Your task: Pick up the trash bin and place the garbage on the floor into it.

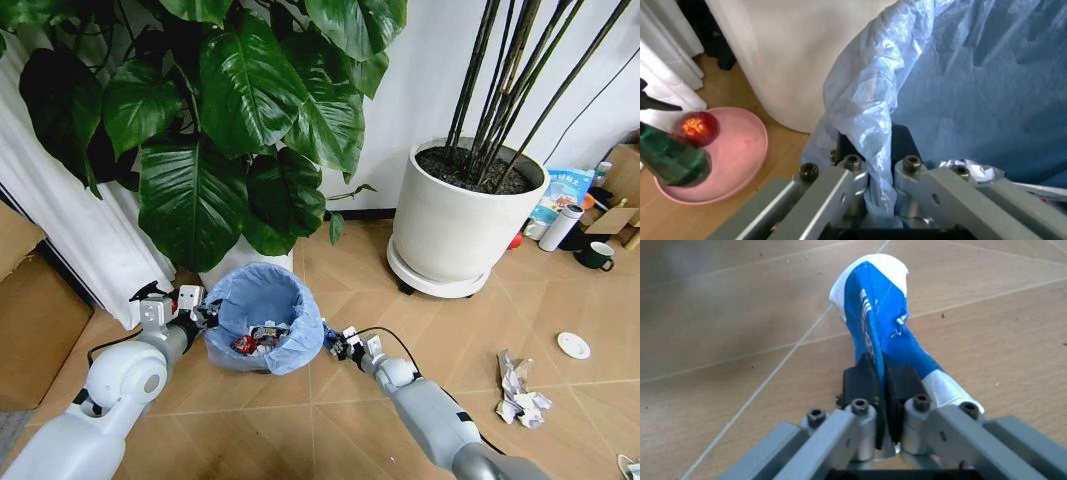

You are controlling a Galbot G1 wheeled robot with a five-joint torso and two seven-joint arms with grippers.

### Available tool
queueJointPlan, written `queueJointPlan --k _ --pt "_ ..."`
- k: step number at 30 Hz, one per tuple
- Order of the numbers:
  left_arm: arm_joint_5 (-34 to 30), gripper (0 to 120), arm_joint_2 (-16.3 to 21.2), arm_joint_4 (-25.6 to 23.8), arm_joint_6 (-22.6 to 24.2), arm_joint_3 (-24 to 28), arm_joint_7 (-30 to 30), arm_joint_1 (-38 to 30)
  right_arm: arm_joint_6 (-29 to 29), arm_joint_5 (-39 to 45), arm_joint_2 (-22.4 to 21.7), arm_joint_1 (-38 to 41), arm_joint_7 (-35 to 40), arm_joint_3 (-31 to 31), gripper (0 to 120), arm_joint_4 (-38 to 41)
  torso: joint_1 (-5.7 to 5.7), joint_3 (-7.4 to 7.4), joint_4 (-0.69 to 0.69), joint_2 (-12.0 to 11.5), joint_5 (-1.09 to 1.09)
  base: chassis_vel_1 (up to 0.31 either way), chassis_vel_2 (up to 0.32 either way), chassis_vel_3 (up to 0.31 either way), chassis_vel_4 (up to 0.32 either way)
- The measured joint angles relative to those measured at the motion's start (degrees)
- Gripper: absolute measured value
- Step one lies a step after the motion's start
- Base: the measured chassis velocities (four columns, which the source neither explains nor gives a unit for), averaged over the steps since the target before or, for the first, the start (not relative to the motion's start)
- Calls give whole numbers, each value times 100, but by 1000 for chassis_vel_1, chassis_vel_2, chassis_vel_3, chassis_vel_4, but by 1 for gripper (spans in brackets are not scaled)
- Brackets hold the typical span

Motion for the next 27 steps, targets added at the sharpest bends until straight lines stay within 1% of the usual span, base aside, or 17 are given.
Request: queueJointPlan --k 2,4,5,7,8,11,12,13,16,18,19,21,22,23,25,27 --pt "2 0 6 -2 0 -2 0 14 -4 23 -35 -67 35 54 0 189 0 0 0 0 0 0 0 0 0" --pt "11 0 -1 -5 0 -3 2 42 -40 142 -145 -233 123 126 0 580 0 0 0 0 1 0 0 0 0" --pt "11 0 -1 -5 0 -3 2 42 -40 142 -145 -233 123 126 0 580 0 0 0 0 1 0 0 0 0" --pt "23 0 -4 -8 0 -1 5 64 -94 293 -297 -422 196 214 0 1034 0 0 -1 0 0 0 0 0 0" --pt "23 0 -4 -8 0 -1 5 64 -94 293 -297 -422 196 214 0 1034 0 0 -1 0 0 0 0 0 0" --pt "27 0 20 -13 20 25 11 89 -56 344 -583 -700 227 445 0 1790 0 0 0 0 1 0 0 0 0" --pt "28 0 37 -9 33 42 22 93 -68 434 -725 -801 228 499 0 2149 0 0 -2 0 2 0 0 0 0" --pt "28 0 37 -9 33 42 22 93 -68 434 -725 -801 228 499 0 2149 0 0 -2 0 2 0 0 0 0" --pt "26 0 60 44 72 106 64 78 -194 825 -1199 -1092 240 652 0 3312 0 0 1 0 2 0 0 0 0" --pt "2 0 64 81 91 159 83 39 -336 1113 -1641 -1269 272 744 0 4083 0 -1 0 0 2 0 0 0 0" --pt "2 0 64 81 91 159 83 39 -336 1113 -1641 -1269 272 744 0 4083 0 -1 0 0 2 0 0 0 0" --pt "-13 0 64 125 111 231 137 -15 -569 1519 -2189 -1460 364 775 0 5113 0 0 -3 0 1 0 0 0 0" --pt "-28 0 59 145 121 266 156 -39 -658 1682 -2366 -1514 398 774 0 5554 0 -1 -4 0 0 0 0 0 0" --pt "-28 0 59 145 121 266 156 -39 -658 1682 -2366 -1514 398 774 0 5554 0 -1 -4 0 0 0 0 0 0" --pt "-34 0 52 189 151 343 192 -84 -819 1976 -2663 -1576 481 679 0 6286 0 -1 -2 1 0 0 0 0 0" --pt "-52 0 67 196 169 445 220 -137 -888 2131 -2844 -1549 531 470 0 6713 0 -1 0 1 1 0 0 0 0"
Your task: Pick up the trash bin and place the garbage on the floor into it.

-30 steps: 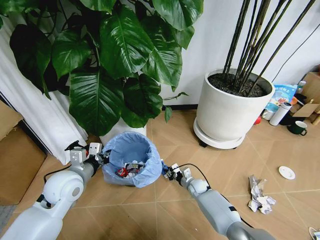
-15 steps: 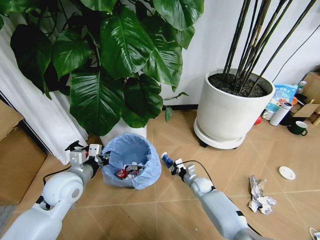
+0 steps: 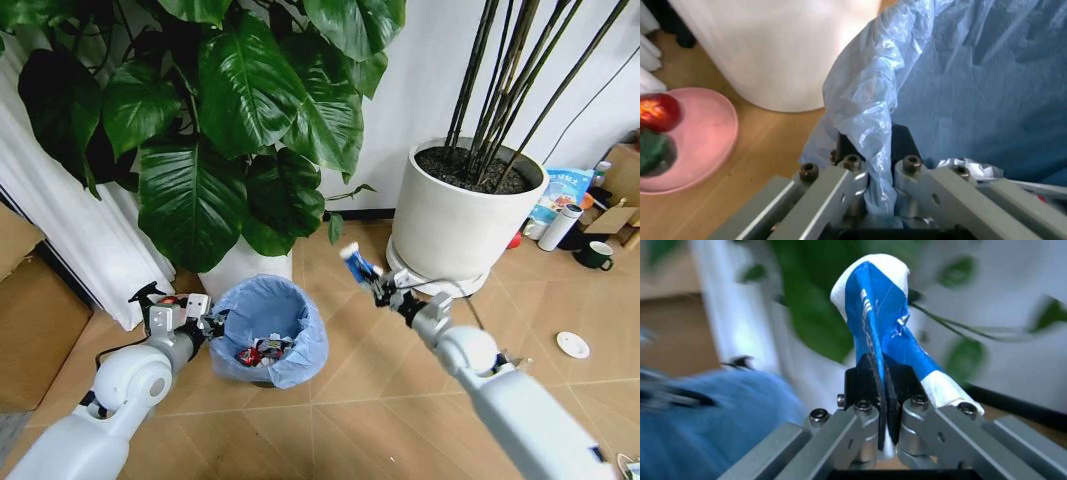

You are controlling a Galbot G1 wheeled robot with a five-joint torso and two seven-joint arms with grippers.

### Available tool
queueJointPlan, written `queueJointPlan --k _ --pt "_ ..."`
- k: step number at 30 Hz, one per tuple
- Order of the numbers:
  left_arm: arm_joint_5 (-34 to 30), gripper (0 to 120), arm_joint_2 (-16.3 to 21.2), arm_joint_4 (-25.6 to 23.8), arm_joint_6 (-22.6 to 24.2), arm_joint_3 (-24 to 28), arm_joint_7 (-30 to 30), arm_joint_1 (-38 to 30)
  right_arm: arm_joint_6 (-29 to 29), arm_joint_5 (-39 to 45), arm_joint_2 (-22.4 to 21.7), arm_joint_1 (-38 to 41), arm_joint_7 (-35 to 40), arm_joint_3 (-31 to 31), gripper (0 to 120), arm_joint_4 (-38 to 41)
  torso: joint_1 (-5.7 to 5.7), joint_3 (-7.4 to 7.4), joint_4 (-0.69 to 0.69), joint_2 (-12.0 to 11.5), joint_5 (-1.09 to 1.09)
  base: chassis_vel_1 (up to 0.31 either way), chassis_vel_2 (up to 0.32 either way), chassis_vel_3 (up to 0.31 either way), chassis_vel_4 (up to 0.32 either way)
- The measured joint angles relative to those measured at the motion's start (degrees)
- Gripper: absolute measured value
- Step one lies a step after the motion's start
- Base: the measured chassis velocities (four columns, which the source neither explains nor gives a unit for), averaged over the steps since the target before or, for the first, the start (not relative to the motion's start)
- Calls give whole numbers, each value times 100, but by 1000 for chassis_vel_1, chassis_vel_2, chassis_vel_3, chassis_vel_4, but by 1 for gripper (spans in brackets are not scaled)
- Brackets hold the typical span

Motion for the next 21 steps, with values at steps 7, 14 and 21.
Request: queueJointPlan --k 7,14,21 --pt "-69 0 13 44 28 217 -7 -176 -160 269 -164 232 137 -716 0 596 0 0 0 0 -1 0 0 0 0" --pt "-86 0 -6 48 35 234 -29 -200 -218 321 -138 362 176 -1250 0 629 0 0 0 0 -1 0 0 0 0" --pt "-92 0 -67 32 35 171 -93 -186 -239 137 -97 477 249 -1725 28 400 0 1 -1 0 -1 0 0 0 0"
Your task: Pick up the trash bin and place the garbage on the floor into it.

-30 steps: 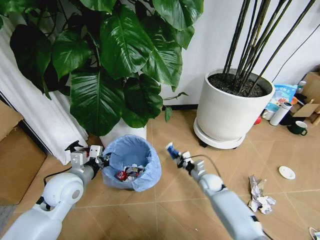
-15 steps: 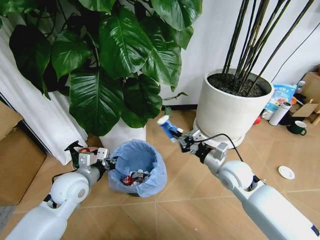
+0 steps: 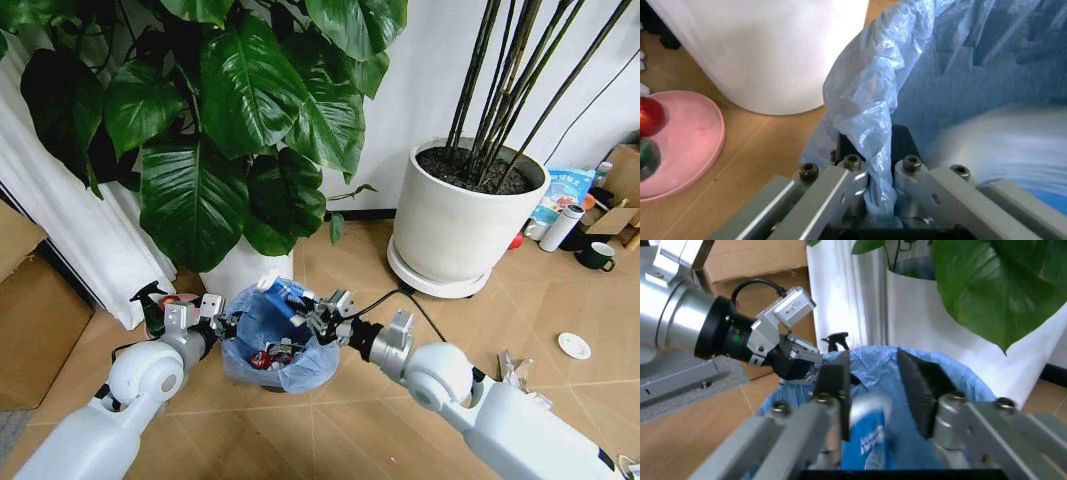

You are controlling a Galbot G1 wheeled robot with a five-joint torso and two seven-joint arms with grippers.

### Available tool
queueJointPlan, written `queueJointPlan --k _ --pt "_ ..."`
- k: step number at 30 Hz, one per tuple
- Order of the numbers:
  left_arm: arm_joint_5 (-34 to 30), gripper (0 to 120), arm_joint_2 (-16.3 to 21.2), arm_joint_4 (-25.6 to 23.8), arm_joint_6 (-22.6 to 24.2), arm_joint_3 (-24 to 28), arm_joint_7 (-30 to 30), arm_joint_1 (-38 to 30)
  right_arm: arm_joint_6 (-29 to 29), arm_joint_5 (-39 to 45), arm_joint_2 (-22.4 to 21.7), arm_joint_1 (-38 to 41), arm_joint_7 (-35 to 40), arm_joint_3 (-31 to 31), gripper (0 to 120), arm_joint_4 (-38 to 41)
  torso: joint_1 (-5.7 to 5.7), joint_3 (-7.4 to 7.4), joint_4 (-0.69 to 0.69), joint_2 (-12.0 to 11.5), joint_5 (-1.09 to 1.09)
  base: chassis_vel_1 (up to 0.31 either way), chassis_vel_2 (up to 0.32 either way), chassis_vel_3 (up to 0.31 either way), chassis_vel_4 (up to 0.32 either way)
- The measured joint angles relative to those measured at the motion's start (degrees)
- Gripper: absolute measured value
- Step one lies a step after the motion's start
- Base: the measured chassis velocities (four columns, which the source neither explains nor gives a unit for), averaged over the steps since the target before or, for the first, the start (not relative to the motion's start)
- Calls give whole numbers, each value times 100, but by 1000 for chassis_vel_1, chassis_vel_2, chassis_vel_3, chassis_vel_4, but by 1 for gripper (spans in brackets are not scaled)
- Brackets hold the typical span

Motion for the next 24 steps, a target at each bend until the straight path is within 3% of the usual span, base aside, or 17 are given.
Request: queueJointPlan --k 7,9,11,14,15,18,24 --pt "11 0 -60 -12 -7 -32 -27 43 43 4 55 163 41 -75 49 -65 0 0 0 0 0 0 0 0 0" --pt "19 0 -68 -28 -10 -67 -41 66 32 18 106 182 242 45 60 -51 0 0 1 0 1 0 0 0 0" --pt "24 0 -74 -37 -14 -84 -50 75 4 30 123 167 423 135 63 -16 0 0 1 0 1 0 0 0 0" --pt "112 0 -119 -55 -36 -152 -65 116 -131 -14 126 -80 866 704 78 97 0 0 1 -1 2 0 0 0 0" --pt "112 0 -119 -55 -36 -152 -65 116 -131 -14 126 -80 866 704 78 97 0 0 1 -1 2 0 0 0 0" --pt "247 0 -176 -86 -72 -212 -51 189 -233 -208 77 -532 1117 1468 93 216 0 0 0 -1 1 0 0 0 0" --pt "315 0 -210 -143 -88 -246 -29 273 -275 -494 17 -1303 1234 2332 100 382 0 -1 -2 -1 0 0 0 0 0"
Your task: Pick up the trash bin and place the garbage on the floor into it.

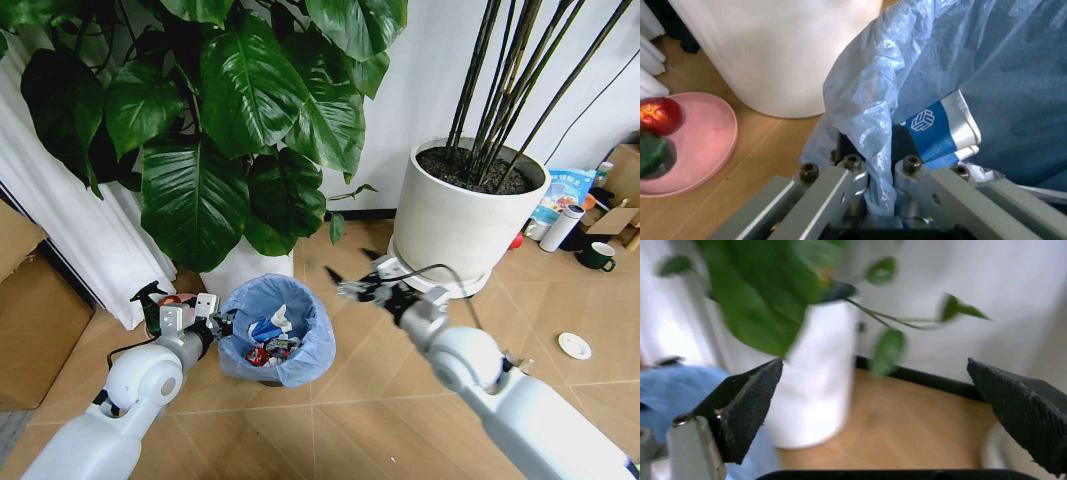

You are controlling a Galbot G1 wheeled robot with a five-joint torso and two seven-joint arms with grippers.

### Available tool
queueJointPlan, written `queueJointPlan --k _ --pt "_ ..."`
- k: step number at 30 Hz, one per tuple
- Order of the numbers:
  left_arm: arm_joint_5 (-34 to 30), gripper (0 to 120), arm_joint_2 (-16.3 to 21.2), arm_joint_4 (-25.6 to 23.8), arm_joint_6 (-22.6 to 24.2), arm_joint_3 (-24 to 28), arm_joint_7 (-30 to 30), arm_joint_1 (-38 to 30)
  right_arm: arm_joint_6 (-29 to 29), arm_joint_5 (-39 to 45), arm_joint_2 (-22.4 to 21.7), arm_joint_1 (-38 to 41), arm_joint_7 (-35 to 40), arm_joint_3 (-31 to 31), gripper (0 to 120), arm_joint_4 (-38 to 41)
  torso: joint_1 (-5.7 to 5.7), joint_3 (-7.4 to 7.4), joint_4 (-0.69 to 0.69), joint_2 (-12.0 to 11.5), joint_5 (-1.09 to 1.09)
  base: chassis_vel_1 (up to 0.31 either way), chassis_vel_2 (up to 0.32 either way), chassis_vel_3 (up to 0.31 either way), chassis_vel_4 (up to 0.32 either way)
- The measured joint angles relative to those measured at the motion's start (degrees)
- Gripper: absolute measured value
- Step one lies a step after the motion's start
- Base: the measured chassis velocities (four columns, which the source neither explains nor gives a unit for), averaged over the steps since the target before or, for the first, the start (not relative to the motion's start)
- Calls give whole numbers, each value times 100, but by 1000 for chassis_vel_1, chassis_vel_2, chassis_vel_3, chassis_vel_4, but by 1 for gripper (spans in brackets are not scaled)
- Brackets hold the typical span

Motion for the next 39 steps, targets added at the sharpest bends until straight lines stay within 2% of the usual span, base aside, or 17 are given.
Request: queueJointPlan --k 3,20,39 --pt "8 0 -25 -60 -11 -44 4 58 23 -258 122 -575 232 423 100 8 0 0 0 0 1 0 0 0 0" --pt "-25 0 39 -181 -55 -164 7 165 -22 -707 711 -1414 468 1010 100 -52 0 1 2 0 -1 0 0 0 0" --pt "-22 0 22 -207 -73 -177 34 187 45 -764 845 -1552 450 1150 100 -89 0 1 1 0 1 -100 -102 105 94"
